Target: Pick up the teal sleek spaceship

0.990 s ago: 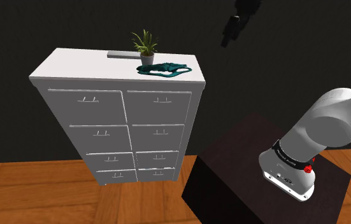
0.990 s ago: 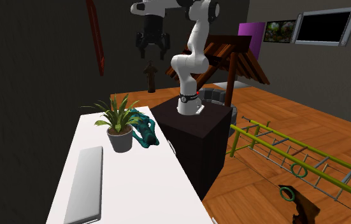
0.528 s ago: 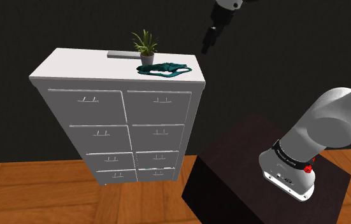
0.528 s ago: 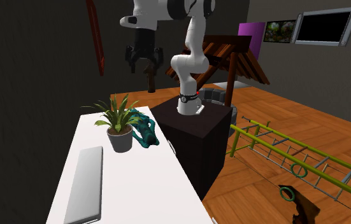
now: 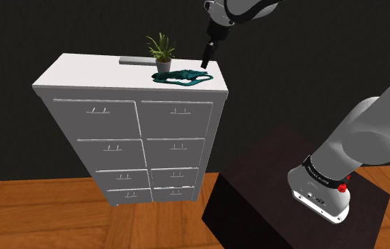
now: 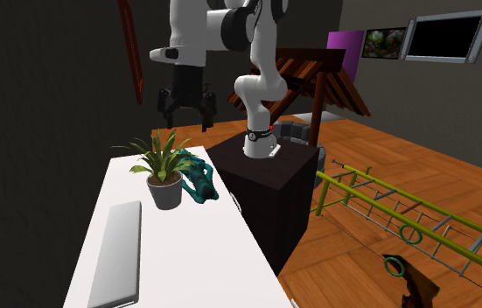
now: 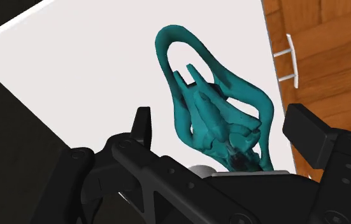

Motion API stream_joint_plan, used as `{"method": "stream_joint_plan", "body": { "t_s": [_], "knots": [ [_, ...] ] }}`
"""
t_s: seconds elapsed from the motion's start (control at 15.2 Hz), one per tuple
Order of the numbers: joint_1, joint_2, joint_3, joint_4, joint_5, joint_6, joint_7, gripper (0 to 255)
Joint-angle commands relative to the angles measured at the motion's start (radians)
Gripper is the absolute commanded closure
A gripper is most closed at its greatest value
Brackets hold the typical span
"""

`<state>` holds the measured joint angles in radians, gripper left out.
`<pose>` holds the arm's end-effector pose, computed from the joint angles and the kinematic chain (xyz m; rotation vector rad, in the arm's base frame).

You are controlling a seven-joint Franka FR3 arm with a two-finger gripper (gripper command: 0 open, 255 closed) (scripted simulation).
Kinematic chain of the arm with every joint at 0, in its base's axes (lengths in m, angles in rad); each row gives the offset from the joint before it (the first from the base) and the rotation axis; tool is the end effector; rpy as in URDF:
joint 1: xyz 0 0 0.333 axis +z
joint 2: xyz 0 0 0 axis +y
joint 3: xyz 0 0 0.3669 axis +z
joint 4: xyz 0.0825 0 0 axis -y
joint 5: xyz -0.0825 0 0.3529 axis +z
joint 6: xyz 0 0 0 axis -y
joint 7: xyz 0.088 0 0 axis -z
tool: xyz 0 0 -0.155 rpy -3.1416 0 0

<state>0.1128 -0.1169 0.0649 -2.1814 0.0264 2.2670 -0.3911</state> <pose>0.4980 0.0920 0.4782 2.9992 0.8531 0.3171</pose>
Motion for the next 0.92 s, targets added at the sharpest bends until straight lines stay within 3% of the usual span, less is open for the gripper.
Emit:
{"method": "stream_joint_plan", "body": {
  "t_s": [0.0,0.66,0.73,0.86],
  "knots": [
    [0.008,0.077,0.006,0.044,-0.002,0.038,-0.032,0],
    [0.009,0.124,0.007,-0.009,-0.005,0.139,-0.032,0],
    [0.009,0.123,0.007,-0.009,-0.005,0.138,-0.032,255],
    [0.009,0.123,0.007,-0.010,-0.005,0.139,-0.032,255]
  ]
}}
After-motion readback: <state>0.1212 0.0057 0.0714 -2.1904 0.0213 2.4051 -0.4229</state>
